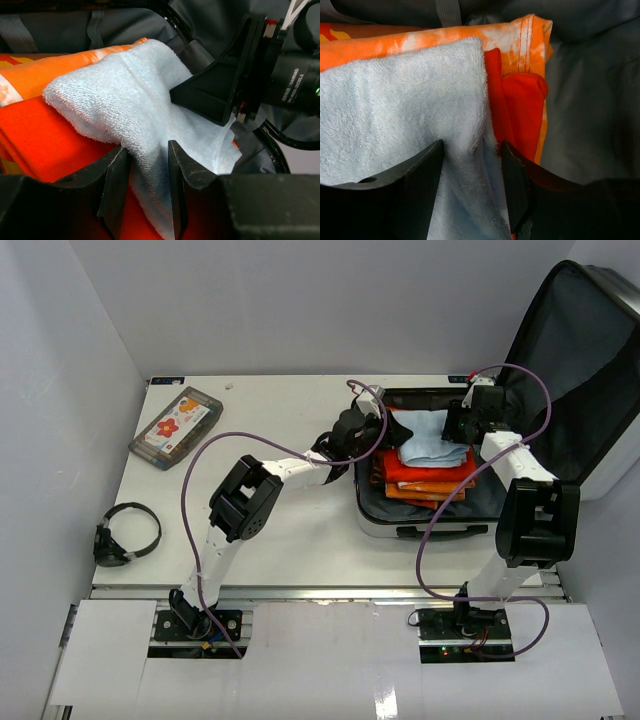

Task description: Pack the luggage

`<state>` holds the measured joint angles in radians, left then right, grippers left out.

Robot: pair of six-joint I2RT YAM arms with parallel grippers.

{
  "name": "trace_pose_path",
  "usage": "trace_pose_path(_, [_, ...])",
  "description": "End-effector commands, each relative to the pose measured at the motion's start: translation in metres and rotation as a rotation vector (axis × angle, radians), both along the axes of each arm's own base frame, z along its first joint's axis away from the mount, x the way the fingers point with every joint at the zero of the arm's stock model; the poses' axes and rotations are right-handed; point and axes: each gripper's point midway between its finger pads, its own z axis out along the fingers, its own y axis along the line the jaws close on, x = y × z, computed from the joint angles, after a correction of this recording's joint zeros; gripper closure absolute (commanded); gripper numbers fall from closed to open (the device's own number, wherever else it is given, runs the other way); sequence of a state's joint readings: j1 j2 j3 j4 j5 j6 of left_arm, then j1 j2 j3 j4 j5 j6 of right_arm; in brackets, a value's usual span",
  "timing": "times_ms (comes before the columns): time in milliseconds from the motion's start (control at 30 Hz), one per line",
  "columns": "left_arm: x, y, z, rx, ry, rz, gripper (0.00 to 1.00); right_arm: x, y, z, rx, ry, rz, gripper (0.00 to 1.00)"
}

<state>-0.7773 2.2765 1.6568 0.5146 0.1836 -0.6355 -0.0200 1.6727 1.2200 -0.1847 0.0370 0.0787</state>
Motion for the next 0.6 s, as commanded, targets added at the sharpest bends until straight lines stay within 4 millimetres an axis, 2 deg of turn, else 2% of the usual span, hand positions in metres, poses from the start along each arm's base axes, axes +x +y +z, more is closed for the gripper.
trace_pose_path(0, [-0.009,0.003,0.033,-0.016,-0.134,-0.042,0.53,0.010,-0.002,0.042,0.023,-0.099,-0.026,0.43])
trace_pose_path(100, [-0.023,0.004,0.049,-0.012,-0.170,-0.101,0.46,-0.002,-0.004,0.055,0.012,-0.114,-0.086,0.40])
trace_pose_path(200, [-0.029,0.008,0.067,0.007,-0.203,-0.122,0.32,-0.015,-0.014,0.071,-0.026,-0.135,-0.142,0.37])
trace_pose_path(367, [-0.033,0.019,0.087,0.043,-0.248,-0.100,0.28,-0.031,-0.011,0.094,-0.005,-0.194,-0.142,0.36])
trace_pose_path(433, [-0.034,0.024,0.093,0.053,-0.267,-0.088,0.26,-0.032,-0.005,0.096,0.019,-0.212,-0.112,0.38])
trace_pose_path(500, [-0.035,0.029,0.095,0.067,-0.275,-0.081,0.25,-0.031,0.022,0.095,0.062,-0.223,-0.025,0.40])
trace_pose_path(567, [-0.038,0.033,0.102,0.080,-0.291,-0.081,0.25,-0.028,0.031,0.087,0.100,-0.222,0.004,0.50])
